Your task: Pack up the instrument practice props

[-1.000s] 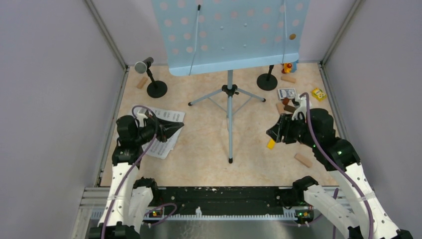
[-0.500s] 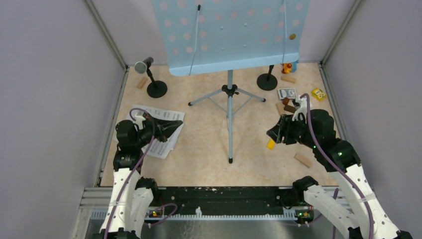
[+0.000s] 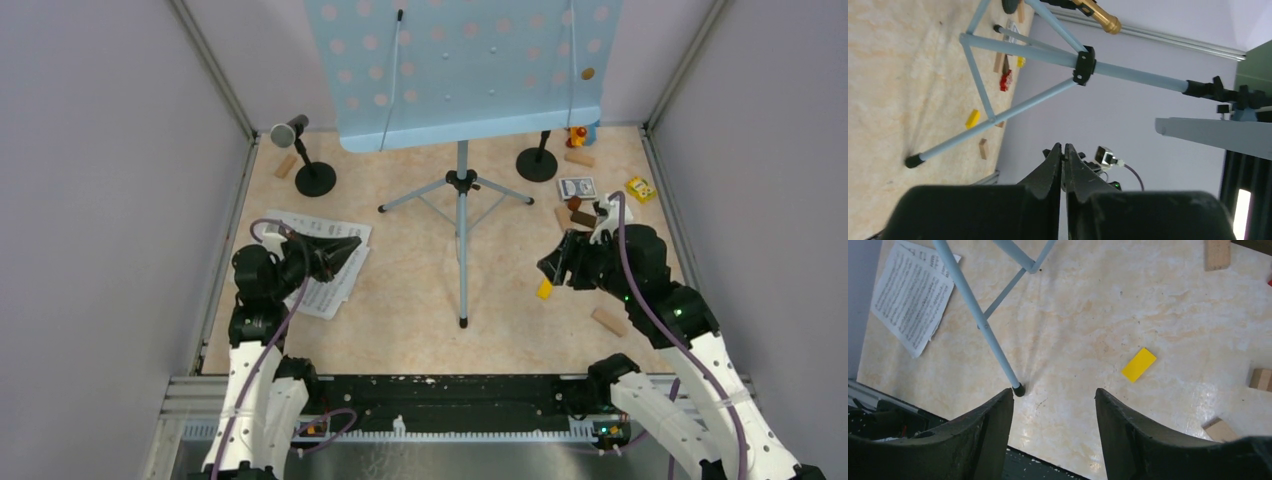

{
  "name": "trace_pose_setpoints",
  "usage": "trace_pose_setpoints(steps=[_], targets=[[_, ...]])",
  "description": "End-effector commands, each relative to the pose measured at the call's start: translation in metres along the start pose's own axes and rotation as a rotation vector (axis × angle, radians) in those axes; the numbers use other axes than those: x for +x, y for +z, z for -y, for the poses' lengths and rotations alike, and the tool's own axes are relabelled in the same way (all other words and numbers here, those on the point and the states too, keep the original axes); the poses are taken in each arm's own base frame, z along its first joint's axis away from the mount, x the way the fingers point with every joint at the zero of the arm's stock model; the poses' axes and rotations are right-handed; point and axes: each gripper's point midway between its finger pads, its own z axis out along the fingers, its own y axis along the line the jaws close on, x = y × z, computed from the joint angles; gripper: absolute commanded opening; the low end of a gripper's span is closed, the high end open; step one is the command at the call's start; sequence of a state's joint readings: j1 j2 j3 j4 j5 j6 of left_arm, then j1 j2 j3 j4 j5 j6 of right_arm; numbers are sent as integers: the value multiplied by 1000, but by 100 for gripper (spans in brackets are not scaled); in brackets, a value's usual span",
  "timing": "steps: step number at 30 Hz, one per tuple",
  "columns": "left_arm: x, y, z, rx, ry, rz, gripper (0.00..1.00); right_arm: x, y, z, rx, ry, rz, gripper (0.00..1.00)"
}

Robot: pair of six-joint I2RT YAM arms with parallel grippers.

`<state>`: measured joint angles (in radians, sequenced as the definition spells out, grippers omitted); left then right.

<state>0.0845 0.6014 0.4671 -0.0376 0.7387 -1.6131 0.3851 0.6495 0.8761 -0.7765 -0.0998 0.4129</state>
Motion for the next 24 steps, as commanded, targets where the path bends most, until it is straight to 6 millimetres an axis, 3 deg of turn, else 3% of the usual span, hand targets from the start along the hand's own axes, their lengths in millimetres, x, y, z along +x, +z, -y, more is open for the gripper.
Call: trace_pose_setpoints(steps=[1,6,12,19,24], targets=[[-18,3,0,-6,215,90,16,-26,6,13,88,60,131,63],[-35,1,-10,-93,556,154,39,-42,5,41,242,112,249,65],[-57,-18,-4,-178,854,288,78,-55,11,56,282,125,388,66],[-64,-33,2,-259,1016,326,98,-85,27,56,281,127,522,67],[-73,-42,-1,-336,1078,357,99,-121,43,57,315,121,629,69]])
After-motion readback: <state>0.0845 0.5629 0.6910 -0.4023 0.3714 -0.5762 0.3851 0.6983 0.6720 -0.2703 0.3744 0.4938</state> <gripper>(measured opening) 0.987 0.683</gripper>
